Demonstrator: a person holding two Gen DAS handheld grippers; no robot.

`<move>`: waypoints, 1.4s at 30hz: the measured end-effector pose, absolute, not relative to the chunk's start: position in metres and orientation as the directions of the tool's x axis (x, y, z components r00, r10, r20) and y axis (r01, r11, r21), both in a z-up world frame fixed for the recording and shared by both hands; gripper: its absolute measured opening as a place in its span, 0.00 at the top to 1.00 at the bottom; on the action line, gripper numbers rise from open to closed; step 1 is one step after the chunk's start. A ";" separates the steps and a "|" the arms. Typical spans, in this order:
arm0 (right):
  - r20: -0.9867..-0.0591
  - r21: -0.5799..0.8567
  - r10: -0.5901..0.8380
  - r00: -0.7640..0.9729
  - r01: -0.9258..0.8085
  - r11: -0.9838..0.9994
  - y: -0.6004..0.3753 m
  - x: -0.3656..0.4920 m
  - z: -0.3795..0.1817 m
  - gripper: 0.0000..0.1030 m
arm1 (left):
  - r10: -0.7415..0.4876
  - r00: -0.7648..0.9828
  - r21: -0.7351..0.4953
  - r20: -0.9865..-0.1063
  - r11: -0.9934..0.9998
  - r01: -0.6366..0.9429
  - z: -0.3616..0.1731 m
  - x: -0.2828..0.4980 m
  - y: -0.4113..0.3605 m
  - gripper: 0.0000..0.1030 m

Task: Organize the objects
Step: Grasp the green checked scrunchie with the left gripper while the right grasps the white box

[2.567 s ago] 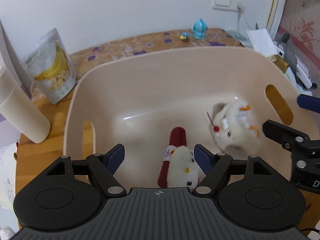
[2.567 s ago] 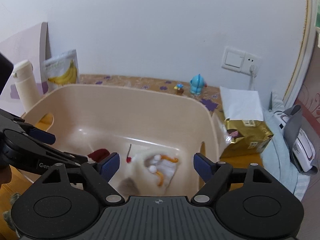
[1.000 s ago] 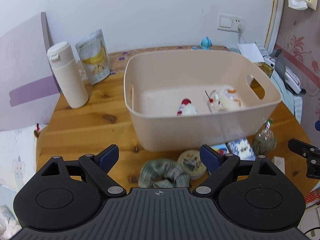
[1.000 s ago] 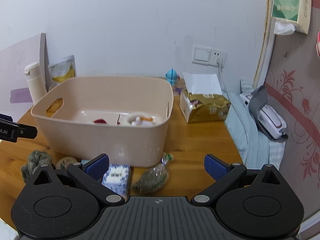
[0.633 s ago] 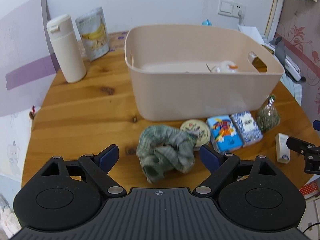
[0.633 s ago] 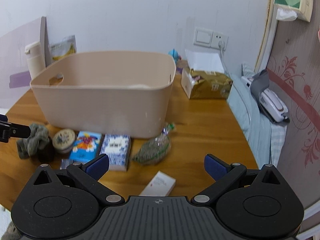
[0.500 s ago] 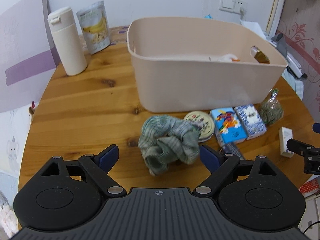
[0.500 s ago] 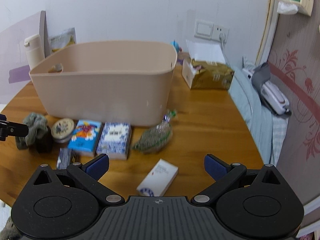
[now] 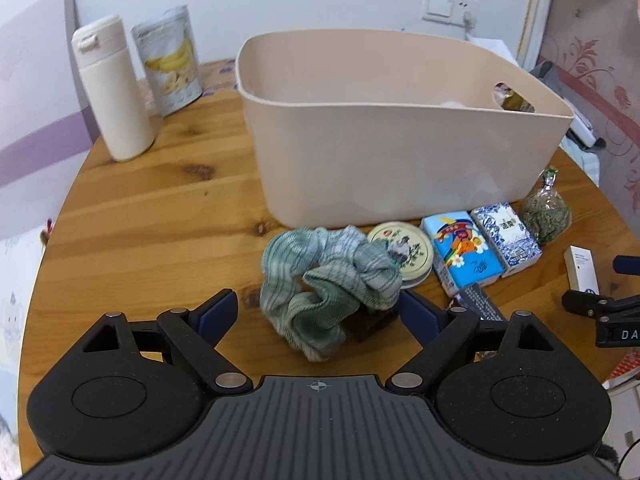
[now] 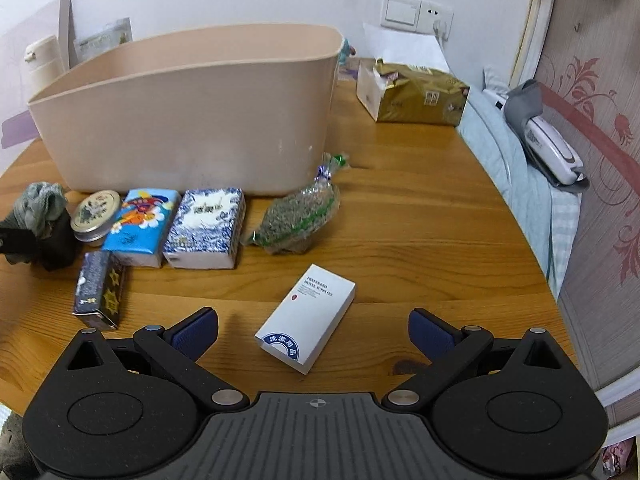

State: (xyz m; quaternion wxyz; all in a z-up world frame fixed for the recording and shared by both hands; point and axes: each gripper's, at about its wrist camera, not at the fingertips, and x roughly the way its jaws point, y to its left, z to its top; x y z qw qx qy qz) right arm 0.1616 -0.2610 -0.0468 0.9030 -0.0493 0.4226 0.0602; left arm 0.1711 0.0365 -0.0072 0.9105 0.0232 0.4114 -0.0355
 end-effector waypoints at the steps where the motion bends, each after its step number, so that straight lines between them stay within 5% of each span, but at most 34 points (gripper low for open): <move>1: -0.771 -0.038 0.066 0.633 -0.150 0.988 -0.261 0.163 -0.048 0.00 | -0.039 0.668 0.028 -0.743 0.996 0.089 -0.007 0.171 0.035 0.13; 7: -0.779 -0.030 0.074 0.622 -0.155 0.988 -0.257 0.167 -0.056 0.00 | 0.011 0.717 0.135 -0.697 0.984 0.116 -0.008 0.166 0.028 0.13; 12: -0.778 -0.021 0.084 0.622 -0.160 0.987 -0.255 0.167 -0.058 0.08 | -0.018 0.714 0.106 -0.700 0.986 0.129 -0.011 0.168 0.033 0.15; 17: -0.775 -0.016 0.088 0.625 -0.159 0.987 -0.255 0.169 -0.057 0.15 | -0.043 0.708 0.059 -0.705 0.991 0.119 -0.013 0.173 0.037 0.32; 22: -0.769 -0.011 0.096 0.631 -0.163 0.986 -0.255 0.167 -0.055 0.29 | -0.065 0.706 0.016 -0.705 0.994 0.108 -0.012 0.177 0.042 0.63; 26: -0.760 -0.009 0.095 0.643 -0.157 0.988 -0.255 0.166 -0.053 0.54 | -0.077 0.705 0.000 -0.705 0.994 0.108 -0.012 0.180 0.044 0.67; 32: -0.759 -0.010 0.098 0.644 -0.162 0.987 -0.255 0.167 -0.052 0.59 | -0.059 0.707 -0.001 -0.705 0.997 0.082 -0.013 0.191 0.048 0.67; 42: -0.756 -0.004 0.105 0.646 -0.166 0.986 -0.254 0.169 -0.051 0.72 | -0.044 0.702 0.004 -0.711 0.998 0.066 -0.014 0.194 0.051 0.90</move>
